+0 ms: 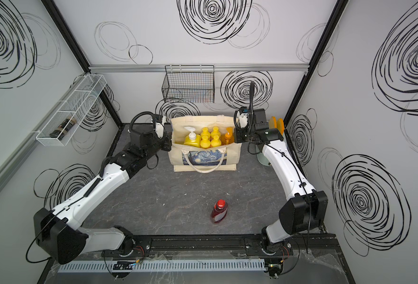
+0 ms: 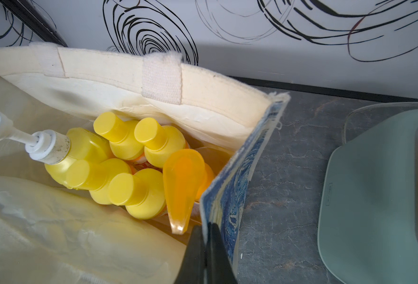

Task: Pack dish soap into the shopping bag
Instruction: Adjust the shopping bag at the center of the board.

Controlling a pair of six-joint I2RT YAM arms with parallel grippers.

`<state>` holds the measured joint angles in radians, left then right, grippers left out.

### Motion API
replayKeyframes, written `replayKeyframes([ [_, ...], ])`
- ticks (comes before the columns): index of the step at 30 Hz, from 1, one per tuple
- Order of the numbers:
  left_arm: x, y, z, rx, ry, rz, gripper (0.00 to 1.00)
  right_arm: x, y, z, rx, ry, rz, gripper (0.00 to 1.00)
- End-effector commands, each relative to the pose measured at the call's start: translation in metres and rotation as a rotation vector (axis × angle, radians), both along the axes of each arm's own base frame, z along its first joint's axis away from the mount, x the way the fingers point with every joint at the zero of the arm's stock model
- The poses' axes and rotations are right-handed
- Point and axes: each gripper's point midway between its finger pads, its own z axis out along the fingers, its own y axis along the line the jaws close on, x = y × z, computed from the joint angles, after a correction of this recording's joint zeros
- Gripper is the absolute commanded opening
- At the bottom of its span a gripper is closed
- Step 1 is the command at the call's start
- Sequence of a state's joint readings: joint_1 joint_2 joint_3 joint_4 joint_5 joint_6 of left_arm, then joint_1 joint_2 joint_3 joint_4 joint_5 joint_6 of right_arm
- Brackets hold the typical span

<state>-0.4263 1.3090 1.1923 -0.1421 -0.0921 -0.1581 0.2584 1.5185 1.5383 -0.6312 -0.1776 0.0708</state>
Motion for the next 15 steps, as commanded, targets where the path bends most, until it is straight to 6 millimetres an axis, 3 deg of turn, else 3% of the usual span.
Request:
replayKeyframes([
  [1,-0.005,0.005,0.037,-0.044,-0.125,0.014,0.0,-0.005,0.001,0.039,0.02,-0.092,0.001,0.0],
  [8,-0.014,0.008,0.06,-0.091,-0.187,0.012,0.0,-0.008,-0.002,0.066,0.045,-0.166,-0.016,0.0],
  [11,-0.013,0.006,0.057,-0.085,-0.167,0.001,0.02,-0.008,-0.003,0.064,0.044,-0.166,-0.017,0.0],
  [15,-0.001,0.012,0.04,-0.05,-0.111,0.043,0.51,-0.006,-0.003,0.058,0.038,-0.151,-0.016,0.0],
])
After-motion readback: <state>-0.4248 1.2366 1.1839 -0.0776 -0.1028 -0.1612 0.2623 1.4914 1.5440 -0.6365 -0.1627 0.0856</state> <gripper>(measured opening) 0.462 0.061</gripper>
